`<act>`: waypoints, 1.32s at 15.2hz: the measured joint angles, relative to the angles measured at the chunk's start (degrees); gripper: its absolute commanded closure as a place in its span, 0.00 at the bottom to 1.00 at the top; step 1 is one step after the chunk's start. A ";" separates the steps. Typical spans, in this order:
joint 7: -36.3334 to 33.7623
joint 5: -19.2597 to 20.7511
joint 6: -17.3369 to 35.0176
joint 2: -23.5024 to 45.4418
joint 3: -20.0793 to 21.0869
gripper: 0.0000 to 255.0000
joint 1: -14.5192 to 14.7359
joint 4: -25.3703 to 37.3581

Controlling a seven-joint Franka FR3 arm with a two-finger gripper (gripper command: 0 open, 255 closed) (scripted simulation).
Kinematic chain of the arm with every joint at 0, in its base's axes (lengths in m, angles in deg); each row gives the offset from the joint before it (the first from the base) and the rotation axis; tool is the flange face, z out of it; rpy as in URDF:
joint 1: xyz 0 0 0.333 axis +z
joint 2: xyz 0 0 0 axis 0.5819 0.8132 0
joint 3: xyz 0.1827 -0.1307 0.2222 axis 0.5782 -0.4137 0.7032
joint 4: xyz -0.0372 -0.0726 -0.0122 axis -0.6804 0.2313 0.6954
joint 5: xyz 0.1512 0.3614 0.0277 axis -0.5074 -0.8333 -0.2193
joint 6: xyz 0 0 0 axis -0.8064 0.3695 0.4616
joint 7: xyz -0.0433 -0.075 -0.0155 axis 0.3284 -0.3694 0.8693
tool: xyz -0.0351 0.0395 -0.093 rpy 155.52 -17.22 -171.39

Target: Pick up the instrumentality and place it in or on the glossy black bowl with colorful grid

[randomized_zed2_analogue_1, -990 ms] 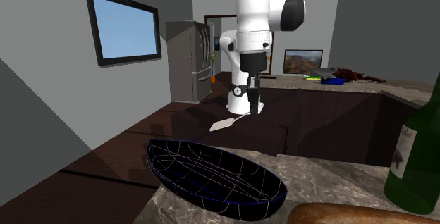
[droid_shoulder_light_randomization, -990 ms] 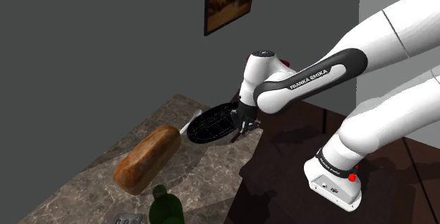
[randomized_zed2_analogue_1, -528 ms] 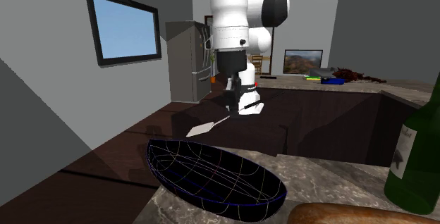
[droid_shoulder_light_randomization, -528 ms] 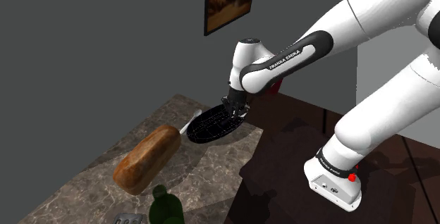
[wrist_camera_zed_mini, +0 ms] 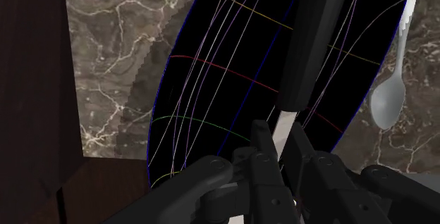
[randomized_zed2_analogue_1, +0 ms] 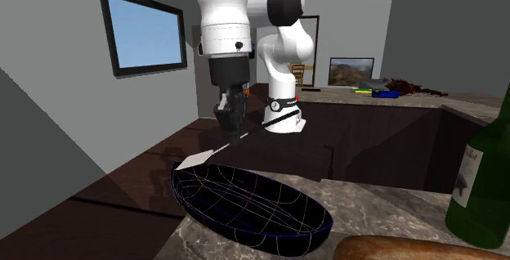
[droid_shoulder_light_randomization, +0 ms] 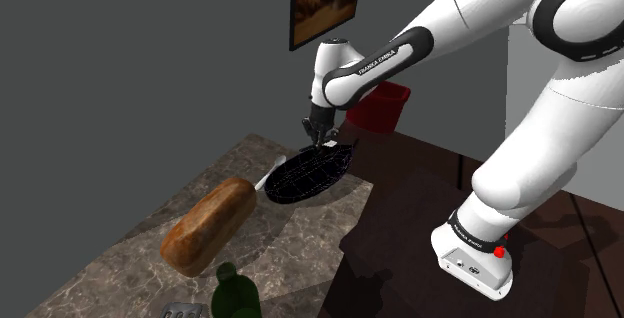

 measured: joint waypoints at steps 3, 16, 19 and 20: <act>-1.00 2.00 1.49 2.58 -0.49 1.00 0.14 0.68; -5.48 9.20 10.06 11.47 -3.41 1.00 2.20 -0.16; -5.73 9.46 10.34 11.76 -3.52 1.00 2.37 -0.16; -5.74 9.48 10.37 11.78 -3.53 1.00 2.38 -0.17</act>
